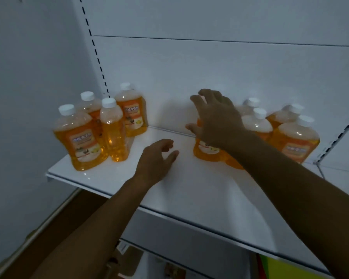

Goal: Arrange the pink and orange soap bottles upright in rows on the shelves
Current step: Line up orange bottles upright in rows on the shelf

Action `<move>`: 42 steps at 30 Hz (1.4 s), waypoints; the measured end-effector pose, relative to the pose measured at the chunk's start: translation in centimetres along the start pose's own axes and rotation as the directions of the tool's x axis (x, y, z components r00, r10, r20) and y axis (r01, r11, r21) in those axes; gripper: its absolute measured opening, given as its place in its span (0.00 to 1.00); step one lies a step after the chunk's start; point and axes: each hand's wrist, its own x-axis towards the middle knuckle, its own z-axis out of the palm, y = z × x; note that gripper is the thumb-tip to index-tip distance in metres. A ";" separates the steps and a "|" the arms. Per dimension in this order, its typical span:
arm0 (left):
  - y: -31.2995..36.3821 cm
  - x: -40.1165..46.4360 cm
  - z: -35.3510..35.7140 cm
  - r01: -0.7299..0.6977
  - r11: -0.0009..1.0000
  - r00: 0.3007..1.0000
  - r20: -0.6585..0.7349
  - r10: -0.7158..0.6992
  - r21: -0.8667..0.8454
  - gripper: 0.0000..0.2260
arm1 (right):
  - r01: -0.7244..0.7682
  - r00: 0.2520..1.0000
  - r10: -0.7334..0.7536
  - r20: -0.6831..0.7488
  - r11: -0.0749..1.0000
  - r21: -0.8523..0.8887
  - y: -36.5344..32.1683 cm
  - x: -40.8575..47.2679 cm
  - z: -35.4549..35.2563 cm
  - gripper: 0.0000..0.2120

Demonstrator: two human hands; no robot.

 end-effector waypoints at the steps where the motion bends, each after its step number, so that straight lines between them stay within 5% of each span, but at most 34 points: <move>1: -0.4 -0.5 -0.8 0.021 1.000 0.999 -0.041 -0.021 -0.008 0.16 | 0.027 1.000 -0.026 -0.015 0.998 0.050 -1.2 0.3 0.4 0.32; 4: -1.7 -2.0 -3.4 0.070 0.989 0.991 -0.101 -0.083 -0.128 0.12 | 0.053 0.998 -0.056 0.001 0.954 0.297 -4.9 1.4 2.0 0.30; 8: -4.3 -4.2 -5.9 0.120 0.986 0.974 -0.179 -0.140 -0.118 0.07 | -0.020 0.995 -0.052 0.088 0.744 0.668 -9.7 3.5 3.3 0.29; 12: -6.5 -5.7 -8.0 0.241 0.958 0.927 -0.255 -0.275 -0.156 0.07 | -0.018 0.981 -0.143 0.129 0.600 0.800 -12.6 6.4 3.8 0.34; 18: -7.1 -5.9 -9.6 0.289 0.941 0.939 -0.140 -0.314 -0.176 0.17 | -0.115 0.963 -0.166 0.214 0.467 0.877 -15.1 9.0 4.7 0.38; 27: -7.4 -3.1 -7.3 0.312 0.947 0.932 -0.167 -0.321 -0.079 0.33 | -0.129 0.988 0.006 0.153 0.568 0.813 -12.7 9.1 4.2 0.25; 31: -6.7 -1.1 -5.8 0.169 0.984 0.966 -0.189 -0.177 -0.056 0.33 | -0.281 0.959 0.114 0.260 0.509 0.813 -11.0 7.8 3.1 0.21; 34: -6.0 -0.2 -4.9 0.119 0.939 0.988 -0.056 -0.145 -0.324 0.25 | -0.345 0.937 0.116 0.331 0.468 0.813 -9.2 7.2 0.7 0.15; 37: -4.8 0.1 -4.5 0.188 0.773 0.982 0.104 -0.157 -0.606 0.22 | -0.249 0.957 0.041 0.288 0.629 0.737 -7.2 6.8 -1.6 0.14; 42: -3.5 1.2 -4.1 0.215 0.658 0.976 0.179 -0.123 -0.722 0.24 | -0.148 0.974 0.017 0.227 0.805 0.574 -4.1 6.4 -1.9 0.22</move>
